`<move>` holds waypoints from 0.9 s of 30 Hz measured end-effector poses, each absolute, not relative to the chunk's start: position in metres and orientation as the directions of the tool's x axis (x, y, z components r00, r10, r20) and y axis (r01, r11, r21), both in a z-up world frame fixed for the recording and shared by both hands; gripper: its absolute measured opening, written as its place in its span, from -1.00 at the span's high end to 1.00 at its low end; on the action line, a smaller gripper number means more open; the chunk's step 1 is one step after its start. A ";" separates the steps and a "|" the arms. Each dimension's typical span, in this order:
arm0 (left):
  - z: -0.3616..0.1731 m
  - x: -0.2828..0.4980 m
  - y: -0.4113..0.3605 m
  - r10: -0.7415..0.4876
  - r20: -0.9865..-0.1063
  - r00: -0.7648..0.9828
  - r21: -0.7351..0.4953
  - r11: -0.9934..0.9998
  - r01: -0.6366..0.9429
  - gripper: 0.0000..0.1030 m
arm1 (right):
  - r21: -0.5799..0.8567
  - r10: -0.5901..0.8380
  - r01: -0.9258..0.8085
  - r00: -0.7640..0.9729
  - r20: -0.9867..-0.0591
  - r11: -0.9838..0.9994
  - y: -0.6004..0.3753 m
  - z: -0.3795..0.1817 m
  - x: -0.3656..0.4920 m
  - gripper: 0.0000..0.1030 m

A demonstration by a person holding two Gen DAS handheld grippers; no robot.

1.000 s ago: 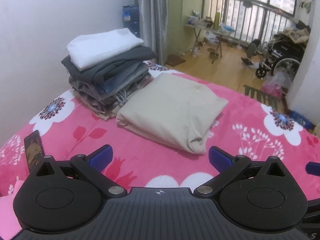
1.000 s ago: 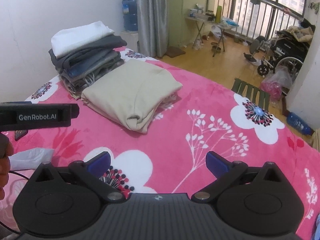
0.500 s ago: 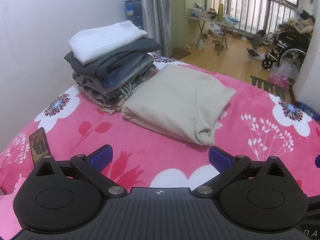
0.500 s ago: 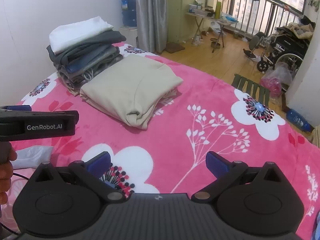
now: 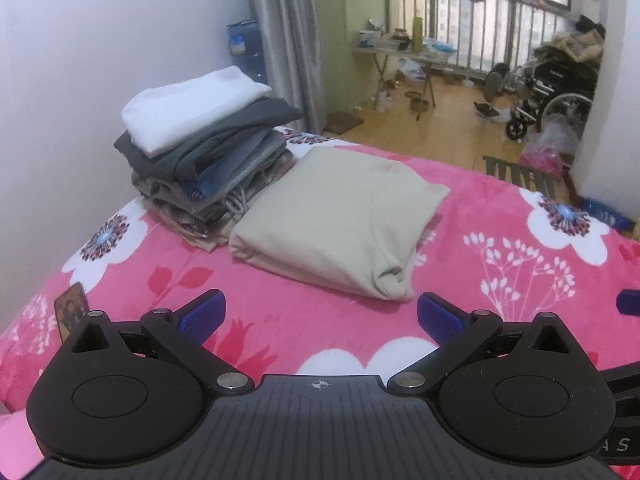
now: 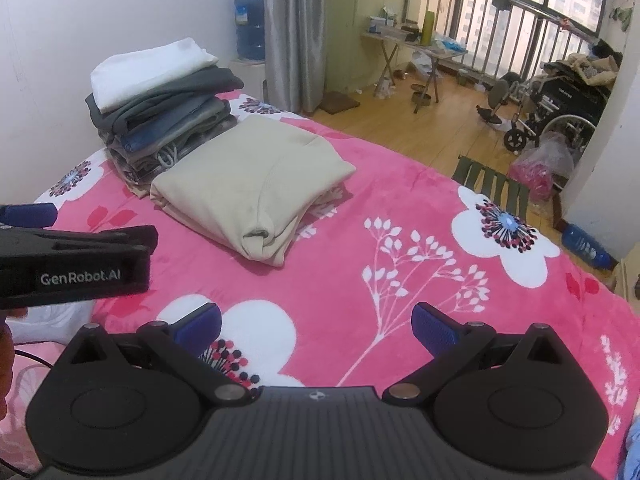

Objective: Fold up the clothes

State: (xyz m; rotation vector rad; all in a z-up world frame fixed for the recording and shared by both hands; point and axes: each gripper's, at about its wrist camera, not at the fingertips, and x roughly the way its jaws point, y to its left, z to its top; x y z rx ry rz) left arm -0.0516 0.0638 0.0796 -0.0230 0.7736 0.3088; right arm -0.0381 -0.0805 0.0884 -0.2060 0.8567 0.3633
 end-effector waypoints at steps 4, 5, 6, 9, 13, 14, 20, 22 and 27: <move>0.078 -0.050 0.063 0.275 -0.699 0.660 0.102 0.952 -0.289 -1.00 | -0.034 0.230 -0.393 0.603 -0.764 0.919 -0.081 0.089 -0.038 -1.00; 0.078 -0.050 0.063 0.280 -0.700 0.657 0.104 0.950 -0.294 -1.00 | -0.034 0.230 -0.393 0.604 -0.763 0.919 -0.081 0.090 -0.038 -1.00; 0.078 -0.051 0.063 0.286 -0.701 0.653 0.104 0.947 -0.303 -1.00 | -0.035 0.230 -0.393 0.605 -0.763 0.919 -0.081 0.090 -0.038 -1.00; 0.077 -0.051 0.065 0.296 -0.704 0.645 0.103 0.942 -0.320 -1.00 | -0.034 0.230 -0.393 0.604 -0.763 0.919 -0.081 0.089 -0.038 -1.00; 0.077 -0.051 0.067 0.307 -0.705 0.639 0.101 0.936 -0.338 -1.00 | -0.038 0.230 -0.398 0.603 -0.764 0.916 -0.079 0.089 -0.038 -1.00; 0.077 -0.052 0.067 0.308 -0.706 0.638 0.100 0.935 -0.340 -1.00 | -0.040 0.230 -0.400 0.603 -0.763 0.916 -0.078 0.088 -0.038 -1.00; 0.077 -0.052 0.069 0.312 -0.708 0.633 0.096 0.931 -0.352 -1.00 | -0.043 0.230 -0.402 0.604 -0.763 0.915 -0.077 0.088 -0.038 -1.00; 0.077 -0.052 0.069 0.313 -0.709 0.632 0.096 0.930 -0.354 -1.00 | -0.044 0.230 -0.403 0.605 -0.763 0.914 -0.077 0.088 -0.038 -1.00; 0.077 -0.052 0.069 0.317 -0.708 0.631 0.095 0.928 -0.359 -1.00 | -0.047 0.231 -0.406 0.605 -0.762 0.912 -0.077 0.088 -0.039 -1.00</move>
